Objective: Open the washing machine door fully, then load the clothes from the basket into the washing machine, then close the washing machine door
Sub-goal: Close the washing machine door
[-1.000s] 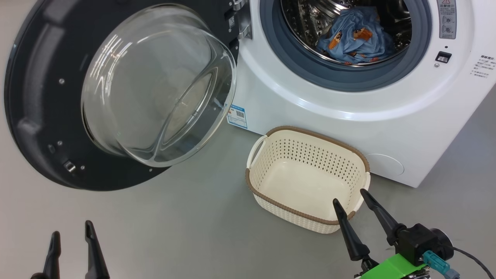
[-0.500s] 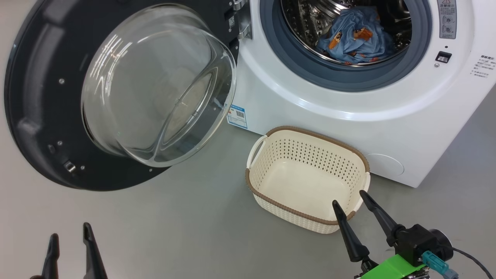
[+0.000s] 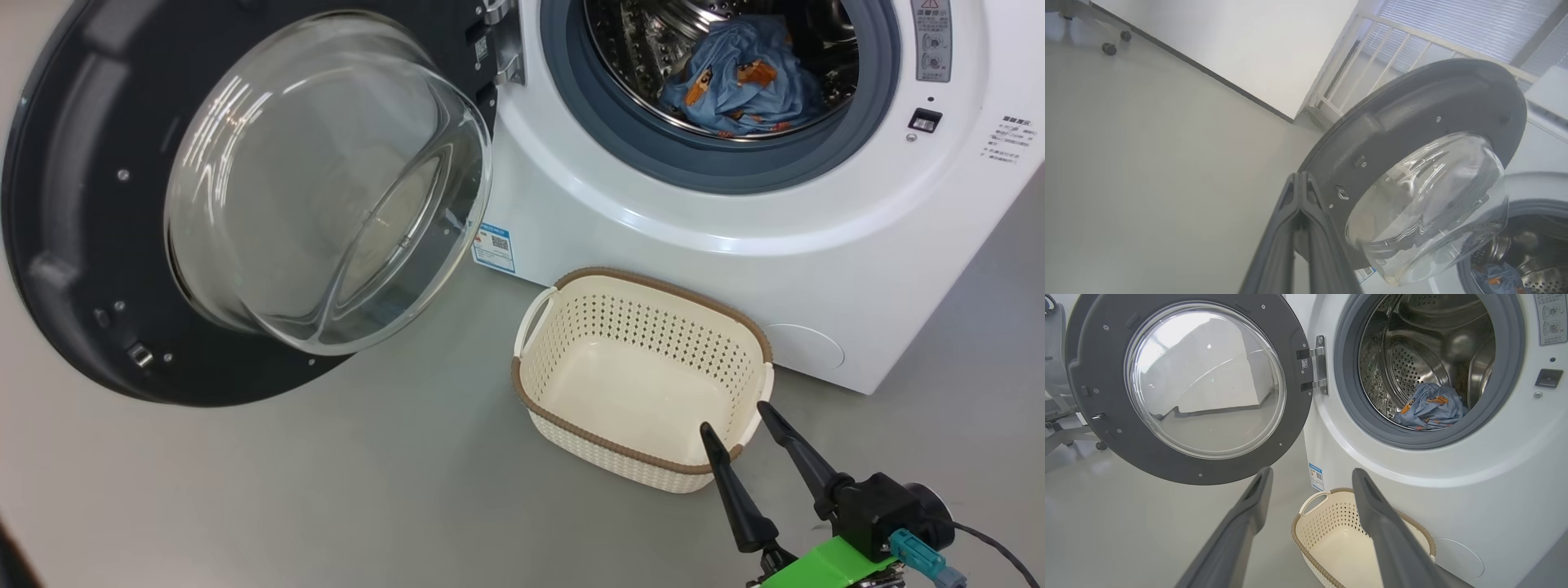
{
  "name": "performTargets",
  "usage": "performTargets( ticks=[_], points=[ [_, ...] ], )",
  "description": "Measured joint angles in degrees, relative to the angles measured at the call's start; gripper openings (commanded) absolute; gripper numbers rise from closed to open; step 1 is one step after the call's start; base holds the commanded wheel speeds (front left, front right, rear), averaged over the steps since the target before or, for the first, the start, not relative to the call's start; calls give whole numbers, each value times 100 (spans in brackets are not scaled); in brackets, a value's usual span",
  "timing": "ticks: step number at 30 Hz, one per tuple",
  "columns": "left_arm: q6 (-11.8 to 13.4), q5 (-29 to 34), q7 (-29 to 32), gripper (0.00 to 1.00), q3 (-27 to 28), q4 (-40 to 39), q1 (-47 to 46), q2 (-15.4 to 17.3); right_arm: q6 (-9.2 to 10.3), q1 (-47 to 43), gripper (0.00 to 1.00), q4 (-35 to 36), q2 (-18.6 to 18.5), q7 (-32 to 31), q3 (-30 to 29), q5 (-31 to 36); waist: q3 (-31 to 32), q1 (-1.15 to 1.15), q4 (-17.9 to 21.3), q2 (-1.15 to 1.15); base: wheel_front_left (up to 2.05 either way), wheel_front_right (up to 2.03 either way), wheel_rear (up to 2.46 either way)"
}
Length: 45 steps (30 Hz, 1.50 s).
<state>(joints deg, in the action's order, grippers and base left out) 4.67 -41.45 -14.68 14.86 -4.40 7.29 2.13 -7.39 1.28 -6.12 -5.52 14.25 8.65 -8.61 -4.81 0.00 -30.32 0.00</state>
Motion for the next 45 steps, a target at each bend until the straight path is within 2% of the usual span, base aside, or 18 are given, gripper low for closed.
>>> performTargets(
  ticks=[5, 8, 12, 17, 24, 31, 35, 37, 41, 45],
  points=[
    [-424, -1026, -2, 0, 655, 377, -369, -5, 0, -2, 100, 1, 10, 0, -9, -24, 0, 0, 48, 0, 0, 0, 0],
    [-662, -1325, -2, 0, 870, 637, -694, -32, 0, -2, 100, 3, 12, -1, -8, -24, -23, 0, 79, 0, 0, 0, 0],
    [-781, -1866, 68, 0, 1213, 1044, -1283, 124, 0, -2, 100, 14, 10, -2, -7, -24, -50, 0, 132, 0, 0, 0, 0],
    [-798, -2536, 554, 0, 1517, 1514, -1952, 609, 0, -1, 100, 25, 12, -11, -4, -24, -54, 0, 254, 0, 0, 0, 0],
    [-795, -3171, 1099, 0, 1813, 2405, -2652, 1170, 0, -3, 100, 58, 20, -37, -35, -24, -8, 0, 443, 0, 0, 0, 0],
    [-719, -3772, 1711, 0, 2065, 3366, -3293, 1606, 0, -3, 100, 126, 14, -113, -40, -24, -9, 0, 586, 0, 0, 0, 0],
    [-720, -4043, 2060, 0, 2094, 3709, -3596, 1715, 0, -3, 100, 182, 9, -167, -36, -24, -47, 0, 644, 0, 0, 0, 0],
    [-641, -4165, 2163, 0, 2121, 3885, -3739, 1789, 0, -2, 100, 210, -7, -216, -26, -24, -80, 0, 674, 0, 0, 0, 0],
    [-557, -4228, 2251, 0, 2168, 4177, -3951, 1949, 0, 2, 100, 255, -48, -267, -15, -24, -168, 0, 746, 0, 0, 0, 0],
    [-528, -4251, 2326, 0, 2147, 4435, -4125, 1976, 0, 7, 100, 290, -87, -310, -8, -24, -256, 0, 822, 0, 0, 0, 0]
  ],
)
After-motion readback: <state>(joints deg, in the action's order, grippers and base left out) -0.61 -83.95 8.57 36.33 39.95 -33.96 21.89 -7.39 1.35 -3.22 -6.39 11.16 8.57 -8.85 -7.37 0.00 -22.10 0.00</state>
